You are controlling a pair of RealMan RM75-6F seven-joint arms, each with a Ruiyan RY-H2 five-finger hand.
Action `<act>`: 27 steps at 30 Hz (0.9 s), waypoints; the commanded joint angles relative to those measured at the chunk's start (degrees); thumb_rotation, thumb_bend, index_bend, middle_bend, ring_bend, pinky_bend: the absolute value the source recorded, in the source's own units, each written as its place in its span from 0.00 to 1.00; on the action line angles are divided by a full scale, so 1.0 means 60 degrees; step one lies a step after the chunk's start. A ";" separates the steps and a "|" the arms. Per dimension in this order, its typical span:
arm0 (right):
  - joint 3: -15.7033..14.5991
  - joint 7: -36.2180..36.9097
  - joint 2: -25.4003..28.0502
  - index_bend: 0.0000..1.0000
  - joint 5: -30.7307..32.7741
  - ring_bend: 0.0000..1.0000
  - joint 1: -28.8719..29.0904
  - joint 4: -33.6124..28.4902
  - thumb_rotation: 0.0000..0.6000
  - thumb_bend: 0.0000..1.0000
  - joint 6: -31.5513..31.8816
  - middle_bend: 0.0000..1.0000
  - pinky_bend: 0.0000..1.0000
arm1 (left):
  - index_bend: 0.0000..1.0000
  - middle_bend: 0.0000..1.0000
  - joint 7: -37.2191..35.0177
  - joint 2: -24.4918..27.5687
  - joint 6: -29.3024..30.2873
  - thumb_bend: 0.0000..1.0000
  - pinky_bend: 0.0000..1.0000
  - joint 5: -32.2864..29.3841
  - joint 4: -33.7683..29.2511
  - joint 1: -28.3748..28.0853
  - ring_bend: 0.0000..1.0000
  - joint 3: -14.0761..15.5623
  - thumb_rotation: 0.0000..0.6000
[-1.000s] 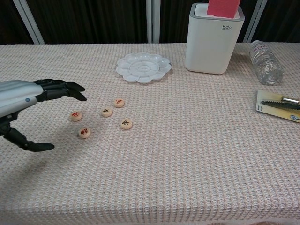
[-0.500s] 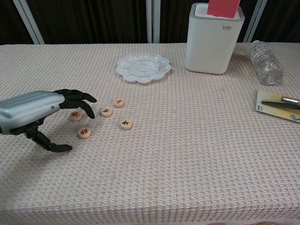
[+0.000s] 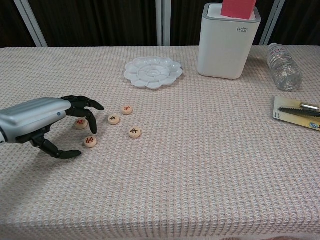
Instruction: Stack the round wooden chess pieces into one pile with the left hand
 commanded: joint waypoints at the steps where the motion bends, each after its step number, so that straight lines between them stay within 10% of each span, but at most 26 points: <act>1: -0.0004 -0.0004 -0.0004 0.00 -0.0010 0.00 0.0004 0.0002 1.00 0.14 -0.0008 0.00 0.00 | 0.40 0.10 -0.0033 -0.0030 0.0026 0.26 0.00 0.0004 0.0031 -0.0035 0.00 0.0021 1.00; 27: 0.0009 0.0084 -0.0037 0.00 0.0070 0.00 -0.0010 0.0127 1.00 0.14 -0.0085 0.00 0.00 | 0.50 0.12 -0.0182 -0.0250 0.0275 0.31 0.00 -0.0163 0.0291 -0.0167 0.00 0.0089 1.00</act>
